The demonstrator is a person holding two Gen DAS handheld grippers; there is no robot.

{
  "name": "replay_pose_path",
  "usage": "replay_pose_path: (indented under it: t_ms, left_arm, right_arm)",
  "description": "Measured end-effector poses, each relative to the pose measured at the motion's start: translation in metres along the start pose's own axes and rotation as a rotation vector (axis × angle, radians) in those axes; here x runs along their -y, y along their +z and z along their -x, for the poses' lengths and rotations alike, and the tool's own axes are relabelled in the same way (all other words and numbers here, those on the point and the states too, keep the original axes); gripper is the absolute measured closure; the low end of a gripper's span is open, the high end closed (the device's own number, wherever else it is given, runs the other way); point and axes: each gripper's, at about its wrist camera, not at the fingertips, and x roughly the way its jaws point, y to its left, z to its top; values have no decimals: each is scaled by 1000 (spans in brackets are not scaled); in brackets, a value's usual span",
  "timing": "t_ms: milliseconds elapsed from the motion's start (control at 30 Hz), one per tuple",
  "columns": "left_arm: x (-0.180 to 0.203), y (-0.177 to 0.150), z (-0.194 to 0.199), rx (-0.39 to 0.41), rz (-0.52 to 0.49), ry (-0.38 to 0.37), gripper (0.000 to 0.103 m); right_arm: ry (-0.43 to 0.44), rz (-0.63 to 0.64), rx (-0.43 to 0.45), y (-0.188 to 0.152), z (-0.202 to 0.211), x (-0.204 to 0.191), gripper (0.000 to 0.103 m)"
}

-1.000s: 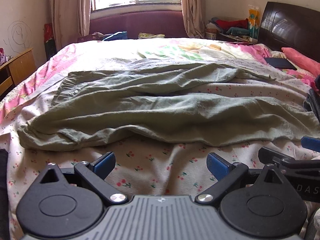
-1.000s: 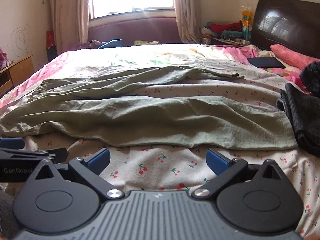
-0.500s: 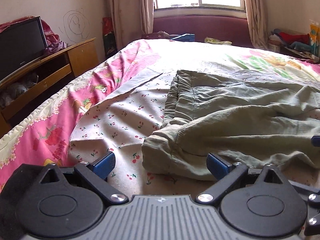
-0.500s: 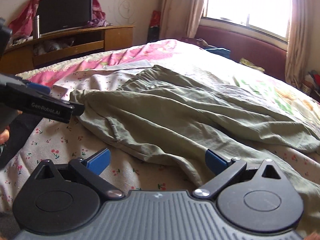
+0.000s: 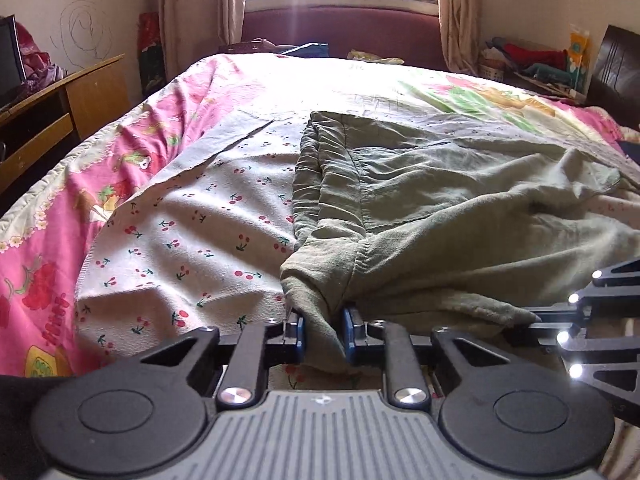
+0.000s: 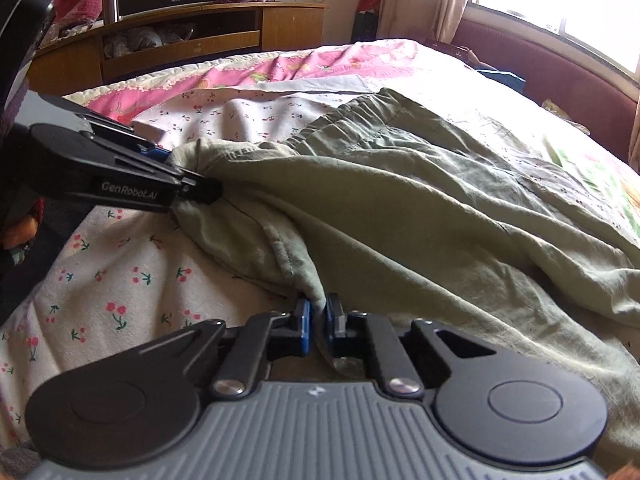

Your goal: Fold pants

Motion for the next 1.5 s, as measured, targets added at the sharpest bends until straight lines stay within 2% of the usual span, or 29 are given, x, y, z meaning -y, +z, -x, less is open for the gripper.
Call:
replay_pose_path:
  t_ms: [133, 167, 300, 367, 467, 533, 567, 600, 633, 700, 767, 800, 833, 867, 933, 1033, 1233, 1367, 1400, 1467, 1500]
  left_arm:
    - [-4, -7, 26, 0, -16, -11, 74]
    - [-4, -10, 32, -1, -22, -6, 79]
    - [-15, -18, 43, -23, -8, 25, 79]
    - [-13, -19, 34, -40, -48, 48, 79]
    - [-9, -16, 33, -23, -51, 22, 78]
    - [-10, -15, 38, -7, -61, -8, 64]
    - [-10, -16, 38, 1, -82, -10, 49]
    - [-9, -17, 37, 6, -110, -5, 35]
    - [-7, -19, 35, 10, -146, 3, 31]
    - [-5, -19, 28, 11, -188, 4, 25]
    - [-2, -16, 15, 4, -187, -7, 25]
    - [-2, -14, 8, -9, -179, -13, 29]
    - [-1, -13, 0, -30, -173, -19, 36]
    - [-2, -13, -6, -56, -163, -30, 53]
    - [-4, -15, -8, -69, -146, -36, 58]
    - [-7, -19, 10, -51, -142, -40, 64]
    - [-19, -32, 51, -57, -125, -18, 65]
    - [-22, -49, 60, -94, -160, 50, 64]
    - [-22, -54, 57, -106, -168, 61, 62]
    - [-19, -56, 58, -106, -169, 73, 60]
    - [-18, -54, 61, -97, -163, 76, 58]
  right_arm:
    - [42, 5, 12, 1, 20, -10, 96]
    - [54, 7, 16, 1, 26, -13, 96]
    - [103, -8, 3, -5, 44, -19, 96]
    - [94, -3, -10, -8, 40, -21, 96]
    - [87, -23, -93, -9, 21, -20, 91]
    - [72, -45, -71, -9, 25, -20, 87]
    - [64, -26, -50, -8, 29, -23, 82]
    - [60, 2, -27, -8, 33, -26, 69]
    - [59, 44, 4, -8, 37, -32, 58]
    - [66, 120, 41, -7, 36, -44, 53]
    - [63, 179, 52, -3, 28, -56, 53]
    - [53, 197, 53, 0, 20, -61, 53]
    - [41, 209, 52, 2, 13, -64, 56]
    - [9, 227, 41, 4, 1, -67, 57]
    - [-16, 225, -5, 7, -19, -65, 82]
    - [14, 160, -21, 13, -18, -59, 95]
    - [127, 102, -12, 17, 12, -73, 95]
    - [201, 95, -23, 9, 18, -94, 95]
    - [205, 98, -43, 6, 13, -99, 90]
    - [188, 87, -73, 3, 6, -103, 89]
    - [185, 79, -58, 4, 11, -101, 89]
